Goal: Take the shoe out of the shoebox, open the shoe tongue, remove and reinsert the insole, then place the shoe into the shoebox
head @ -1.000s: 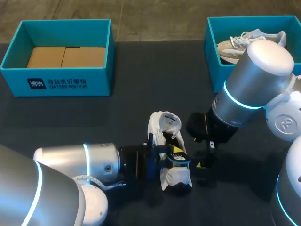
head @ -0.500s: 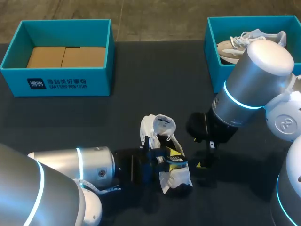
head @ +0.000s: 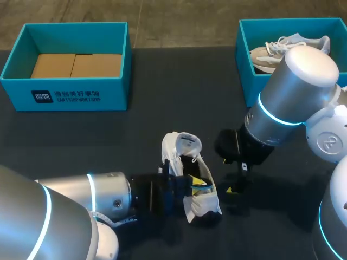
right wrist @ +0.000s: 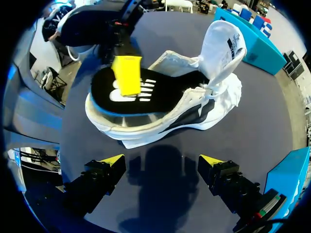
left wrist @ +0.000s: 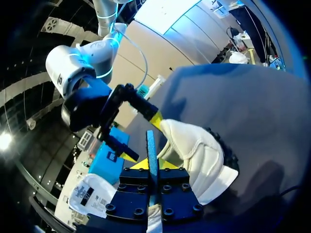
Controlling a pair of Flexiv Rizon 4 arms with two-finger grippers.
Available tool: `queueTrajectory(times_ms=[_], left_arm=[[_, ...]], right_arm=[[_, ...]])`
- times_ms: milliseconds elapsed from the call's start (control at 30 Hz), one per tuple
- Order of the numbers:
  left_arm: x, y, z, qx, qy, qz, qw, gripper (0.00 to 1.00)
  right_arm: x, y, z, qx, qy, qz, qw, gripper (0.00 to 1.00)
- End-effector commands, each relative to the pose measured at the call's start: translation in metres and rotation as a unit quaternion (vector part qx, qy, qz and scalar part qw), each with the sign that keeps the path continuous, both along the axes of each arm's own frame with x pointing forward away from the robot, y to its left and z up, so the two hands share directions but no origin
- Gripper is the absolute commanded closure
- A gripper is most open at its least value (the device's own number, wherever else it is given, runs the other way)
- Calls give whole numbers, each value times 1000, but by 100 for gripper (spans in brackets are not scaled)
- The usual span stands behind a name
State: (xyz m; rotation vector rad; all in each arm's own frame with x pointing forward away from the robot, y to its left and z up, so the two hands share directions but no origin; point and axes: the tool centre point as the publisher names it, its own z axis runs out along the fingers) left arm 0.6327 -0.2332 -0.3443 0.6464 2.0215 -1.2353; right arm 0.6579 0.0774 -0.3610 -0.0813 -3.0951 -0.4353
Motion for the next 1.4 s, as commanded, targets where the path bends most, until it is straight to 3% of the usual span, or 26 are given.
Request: queueTrajectory(times_ms=[33, 267, 300, 333, 400, 533, 667, 767, 800, 833, 867, 1400], left_arm=[[11, -6, -5, 14, 8, 11, 1000, 100], [5, -7, -1, 5, 16, 1, 1000, 100], [3, -7, 0, 4, 15, -1, 1000, 96], [1, -7, 2, 3, 17, -4, 1000, 80], [-2, -7, 5, 2, 14, -5, 1000, 72], [-8, -4, 12, -1, 11, -5, 1000, 77], [-13, -1, 19, -10, 14, -10, 1000, 71], [-16, 0, 22, -13, 15, -14, 1000, 73], [-17, 0, 22, -13, 14, -16, 1000, 79], [-17, -1, 22, -11, 14, -17, 1000, 97], [-17, -2, 21, -9, 15, -19, 1000, 100], [9, -9, -6, 30, 35, 0, 999, 100]], right_arm=[[-1, 0, -1, 0, -1, 0, 1000, 0], [-1, 0, -1, 0, -1, 0, 1000, 0], [-1, 0, -1, 0, -1, 0, 1000, 0], [-1, 0, -1, 0, -1, 0, 1000, 0], [-1, 0, -1, 0, -1, 0, 1000, 0], [-1, 0, -1, 0, -1, 0, 1000, 0], [-1, 0, -1, 0, -1, 0, 1000, 0], [-1, 0, -1, 0, -1, 0, 1000, 0], [-1, 0, -1, 0, -1, 0, 1000, 0], [-1, 0, -1, 0, -1, 0, 1000, 0], [-1, 0, -1, 0, -1, 0, 1000, 0], [-1, 0, -1, 0, -1, 0, 1000, 0]])
